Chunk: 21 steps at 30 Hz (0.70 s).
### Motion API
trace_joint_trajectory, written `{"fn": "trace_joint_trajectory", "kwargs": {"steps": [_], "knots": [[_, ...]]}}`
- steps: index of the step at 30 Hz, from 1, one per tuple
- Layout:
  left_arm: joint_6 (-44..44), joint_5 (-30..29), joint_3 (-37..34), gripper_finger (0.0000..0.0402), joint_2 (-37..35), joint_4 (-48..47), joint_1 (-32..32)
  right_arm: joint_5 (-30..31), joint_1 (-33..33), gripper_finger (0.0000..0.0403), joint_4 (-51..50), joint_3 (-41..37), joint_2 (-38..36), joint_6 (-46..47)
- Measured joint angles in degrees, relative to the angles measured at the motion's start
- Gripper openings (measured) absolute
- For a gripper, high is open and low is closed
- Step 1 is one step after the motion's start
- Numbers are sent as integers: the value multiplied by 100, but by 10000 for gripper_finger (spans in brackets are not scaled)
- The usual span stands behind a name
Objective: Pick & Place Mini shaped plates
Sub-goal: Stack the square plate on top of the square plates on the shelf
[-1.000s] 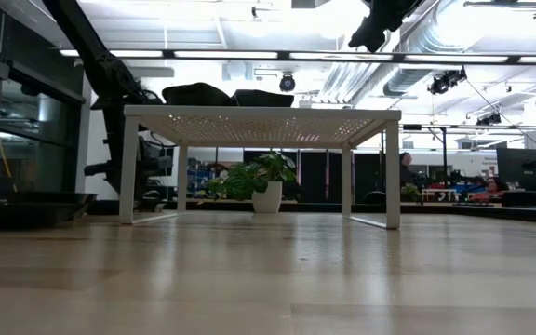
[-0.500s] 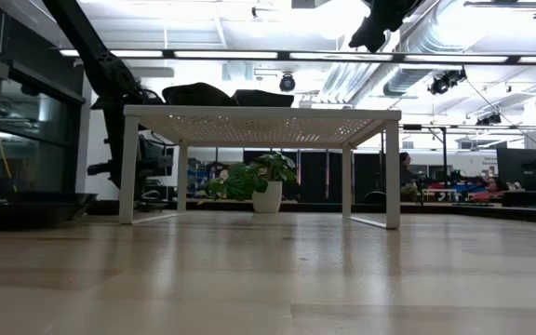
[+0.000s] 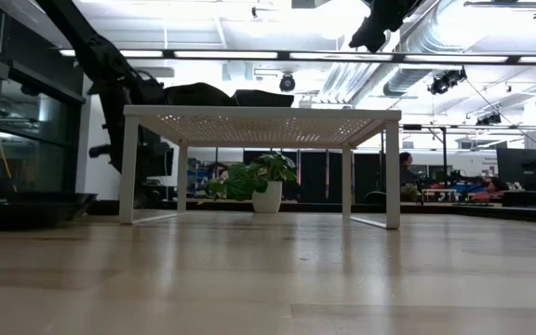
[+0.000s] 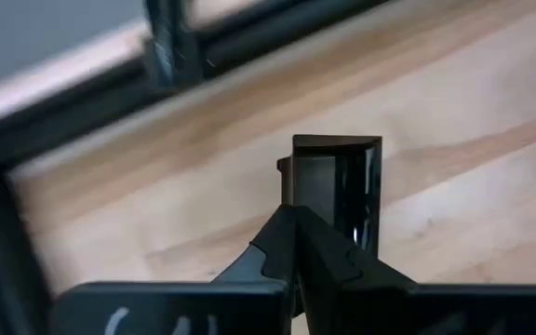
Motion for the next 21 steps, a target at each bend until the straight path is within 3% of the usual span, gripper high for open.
{"fn": "trace_joint_trajectory", "kwargs": {"steps": [8,21], "knots": [[253,-332,-4,0,-755,-38,0,0,0,92,0,0,0,1],[751,-291,-6,0,-1880,229,-66,90,-2,92,0,0,0,138]]}}
